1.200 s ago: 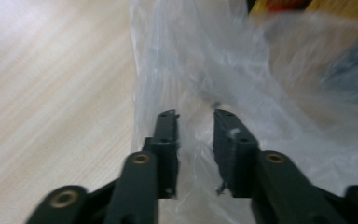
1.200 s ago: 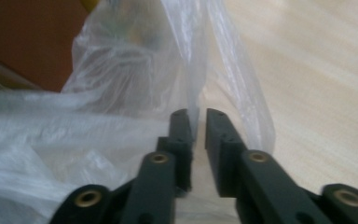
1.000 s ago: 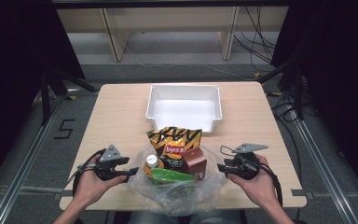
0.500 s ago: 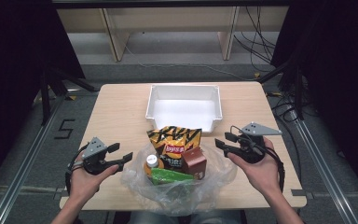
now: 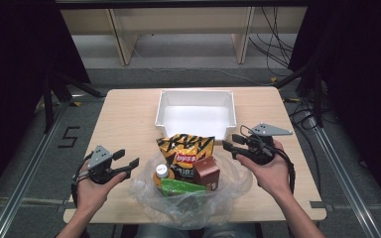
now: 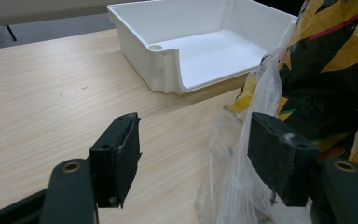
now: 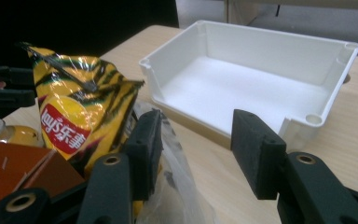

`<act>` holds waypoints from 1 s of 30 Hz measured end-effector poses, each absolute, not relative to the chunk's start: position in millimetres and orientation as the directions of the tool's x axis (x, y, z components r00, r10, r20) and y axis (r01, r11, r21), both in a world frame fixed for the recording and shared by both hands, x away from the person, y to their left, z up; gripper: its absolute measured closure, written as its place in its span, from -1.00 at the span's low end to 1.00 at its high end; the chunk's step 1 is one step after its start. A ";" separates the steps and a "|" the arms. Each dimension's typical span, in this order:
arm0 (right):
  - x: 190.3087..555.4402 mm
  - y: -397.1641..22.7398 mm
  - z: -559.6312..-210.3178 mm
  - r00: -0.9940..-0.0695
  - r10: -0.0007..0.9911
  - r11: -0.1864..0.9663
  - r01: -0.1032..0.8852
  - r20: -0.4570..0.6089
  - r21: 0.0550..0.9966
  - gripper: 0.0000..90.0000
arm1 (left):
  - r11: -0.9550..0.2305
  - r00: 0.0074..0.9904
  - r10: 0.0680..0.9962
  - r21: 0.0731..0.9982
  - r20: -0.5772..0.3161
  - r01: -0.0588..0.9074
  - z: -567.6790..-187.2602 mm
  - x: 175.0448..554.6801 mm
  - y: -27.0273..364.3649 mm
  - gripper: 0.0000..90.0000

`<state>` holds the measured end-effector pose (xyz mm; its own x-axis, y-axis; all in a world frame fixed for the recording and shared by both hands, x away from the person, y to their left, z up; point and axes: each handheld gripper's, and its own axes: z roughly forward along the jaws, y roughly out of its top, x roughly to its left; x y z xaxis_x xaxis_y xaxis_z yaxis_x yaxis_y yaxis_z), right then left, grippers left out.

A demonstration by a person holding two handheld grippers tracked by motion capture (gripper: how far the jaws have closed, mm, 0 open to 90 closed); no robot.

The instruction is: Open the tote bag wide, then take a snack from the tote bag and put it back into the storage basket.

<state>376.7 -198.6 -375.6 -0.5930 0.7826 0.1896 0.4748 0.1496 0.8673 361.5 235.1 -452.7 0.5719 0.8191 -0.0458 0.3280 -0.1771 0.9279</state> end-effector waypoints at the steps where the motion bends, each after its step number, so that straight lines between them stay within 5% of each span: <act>1: 379.2 -200.5 -374.6 -0.613 0.775 0.172 0.438 0.154 0.882 0.19 | -0.195 0.578 0.816 0.928 -0.026 0.317 -452.6 362.6 235.5 -0.25; 25: 392.9 -166.0 -372.1 -0.700 0.685 0.197 0.446 0.203 0.873 0.13 | -0.182 0.557 0.830 0.925 -0.038 0.333 -451.4 359.5 234.9 -0.24; 30: 400.1 -159.3 -380.8 -0.727 0.658 0.242 0.450 0.195 0.860 0.33 | -0.196 0.566 0.824 0.924 -0.026 0.328 -451.8 360.0 233.5 -0.25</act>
<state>400.1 -159.3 -380.8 -0.7270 0.6582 0.1954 0.4501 0.2419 0.8596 360.0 233.5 -451.8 0.5657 0.8242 -0.0263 0.3278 -0.1955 0.9243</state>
